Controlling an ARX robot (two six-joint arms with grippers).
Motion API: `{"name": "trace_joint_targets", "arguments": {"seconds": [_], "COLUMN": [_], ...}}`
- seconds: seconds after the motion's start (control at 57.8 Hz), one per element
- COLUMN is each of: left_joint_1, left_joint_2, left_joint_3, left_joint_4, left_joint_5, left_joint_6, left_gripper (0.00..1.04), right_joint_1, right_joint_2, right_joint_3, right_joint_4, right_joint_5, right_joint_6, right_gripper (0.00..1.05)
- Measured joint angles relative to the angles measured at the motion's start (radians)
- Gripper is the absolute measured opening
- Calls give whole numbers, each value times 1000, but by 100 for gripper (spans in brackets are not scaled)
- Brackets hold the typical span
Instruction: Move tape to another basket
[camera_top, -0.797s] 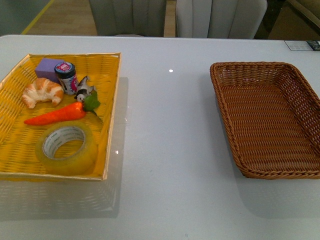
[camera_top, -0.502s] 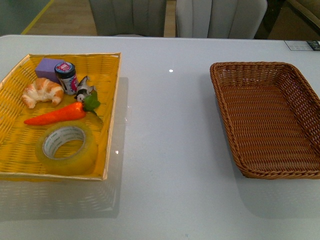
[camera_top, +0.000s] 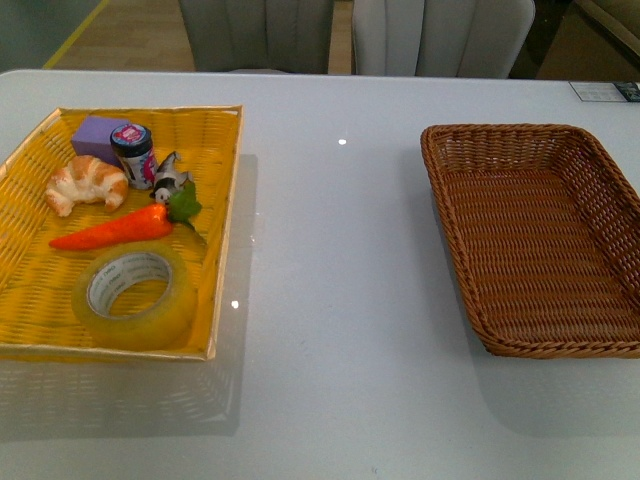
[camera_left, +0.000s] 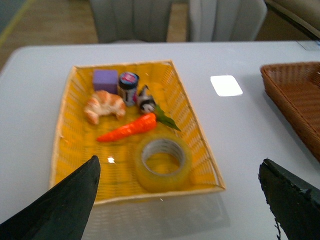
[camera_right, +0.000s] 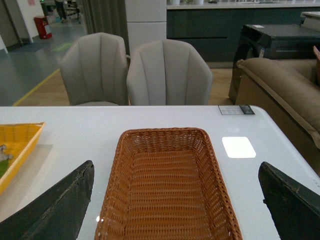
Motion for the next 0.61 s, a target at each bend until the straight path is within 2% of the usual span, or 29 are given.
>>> {"name": "trace_joint_targets", "arguments": {"seconds": [0.104, 0.19, 0.329, 0.398, 0.606], "left_joint_1": [-16, -35, -46, -49, -49], "left_joint_2": [223, 500, 936, 1136, 1536], "left_joint_3": [53, 121, 248, 312, 475], "left_joint_4": [211, 448, 705, 765, 773], "left_joint_5": [-11, -36, -100, -141, -169], "left_joint_6": [5, 5, 18, 38, 52], "left_gripper": [96, 96, 96, 96, 96], "right_joint_1": [0, 0, 0, 0, 0], "right_joint_2": [0, 0, 0, 0, 0], "right_joint_3": [0, 0, 0, 0, 0], "right_joint_4": [0, 0, 0, 0, 0], "right_joint_5": [0, 0, 0, 0, 0], "right_joint_6": [0, 0, 0, 0, 0], "right_gripper": [96, 96, 96, 96, 96]}}
